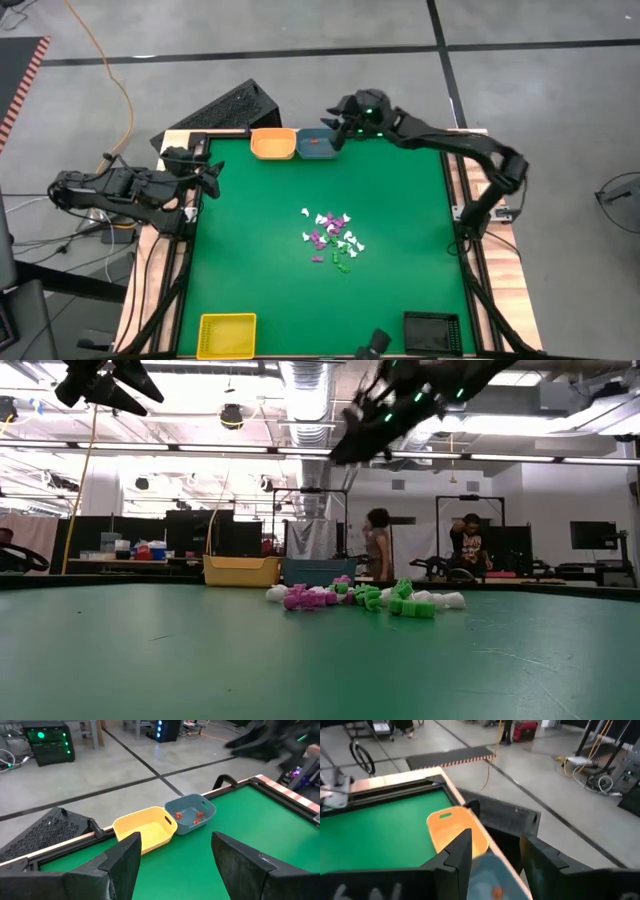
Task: Sort Halloween decoration
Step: Put the white ghost into the orange bin
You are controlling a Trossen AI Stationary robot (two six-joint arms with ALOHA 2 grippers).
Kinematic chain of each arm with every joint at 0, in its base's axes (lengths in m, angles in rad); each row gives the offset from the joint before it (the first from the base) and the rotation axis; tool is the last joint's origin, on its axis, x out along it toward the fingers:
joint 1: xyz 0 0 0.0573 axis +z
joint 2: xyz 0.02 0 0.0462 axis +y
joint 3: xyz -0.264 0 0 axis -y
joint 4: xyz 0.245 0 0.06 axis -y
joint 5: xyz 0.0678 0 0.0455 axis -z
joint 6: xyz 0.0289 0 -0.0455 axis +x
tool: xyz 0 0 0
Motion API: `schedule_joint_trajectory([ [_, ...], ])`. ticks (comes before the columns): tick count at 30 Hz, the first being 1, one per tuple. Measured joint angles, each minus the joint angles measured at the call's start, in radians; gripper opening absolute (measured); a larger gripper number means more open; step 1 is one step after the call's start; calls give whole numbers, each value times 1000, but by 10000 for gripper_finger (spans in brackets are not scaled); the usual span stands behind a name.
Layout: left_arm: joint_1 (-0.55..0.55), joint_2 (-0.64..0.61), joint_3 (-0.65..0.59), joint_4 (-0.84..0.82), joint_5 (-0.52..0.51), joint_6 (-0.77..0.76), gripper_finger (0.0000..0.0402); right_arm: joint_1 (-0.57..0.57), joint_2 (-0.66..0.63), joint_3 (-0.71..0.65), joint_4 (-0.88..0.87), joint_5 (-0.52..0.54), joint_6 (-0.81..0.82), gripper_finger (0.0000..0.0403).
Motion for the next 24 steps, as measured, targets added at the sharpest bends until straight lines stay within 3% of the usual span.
schedule_joint_trajectory([
  [7, 0, 0, 0, 1, 47, 41, 231, 106, -178, -17, -432, -14, 51, 151],
  [12, 0, 0, 0, 2, 99, 80, 231, 274, -244, -133, -515, 0, 172, 142],
  [16, 0, 0, 0, 2, 112, 86, 231, 439, -249, -243, -478, 102, 331, 136],
  [24, 0, 0, 0, 16, 112, 143, 231, 729, -146, -324, -471, 447, 530, 132],
])
